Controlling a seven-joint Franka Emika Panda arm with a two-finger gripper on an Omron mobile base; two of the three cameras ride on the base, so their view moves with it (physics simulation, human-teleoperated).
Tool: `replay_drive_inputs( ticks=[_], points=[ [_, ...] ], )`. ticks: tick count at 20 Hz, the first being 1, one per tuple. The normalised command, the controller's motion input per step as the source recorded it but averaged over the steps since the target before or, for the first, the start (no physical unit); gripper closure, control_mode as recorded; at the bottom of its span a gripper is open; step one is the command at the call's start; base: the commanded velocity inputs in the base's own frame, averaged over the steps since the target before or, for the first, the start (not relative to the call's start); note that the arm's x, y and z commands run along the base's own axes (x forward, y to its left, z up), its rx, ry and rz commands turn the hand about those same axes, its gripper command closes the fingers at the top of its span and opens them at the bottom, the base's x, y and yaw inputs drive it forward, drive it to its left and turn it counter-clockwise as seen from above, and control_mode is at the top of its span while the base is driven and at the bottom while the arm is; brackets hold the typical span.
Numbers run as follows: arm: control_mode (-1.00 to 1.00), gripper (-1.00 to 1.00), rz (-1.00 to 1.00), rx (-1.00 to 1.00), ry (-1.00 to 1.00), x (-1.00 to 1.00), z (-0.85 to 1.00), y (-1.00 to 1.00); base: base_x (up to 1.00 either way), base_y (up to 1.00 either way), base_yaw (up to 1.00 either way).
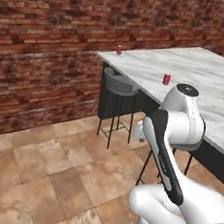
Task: Four empty soda cans are scattered around the kitchen. Gather all the cans and cluster them next to the stove for recycling.
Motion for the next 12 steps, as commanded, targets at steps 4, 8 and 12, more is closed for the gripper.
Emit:
replay_drive_inputs(
  ticks=[4,8,12],
  points=[
    [1.0,-1.0,0.0,0.0,0.0,0.0,0.0,0.0,1.0,0.58,-0.07],
    [1.0,-1.0,0.0,0.0,0.0,0.0,0.0,0.0,1.0,0.57,-0.06],
    [1.0,-1.0,0.0,0.0,0.0,0.0,0.0,0.0,1.0,0.59,-0.06]
  ],
)
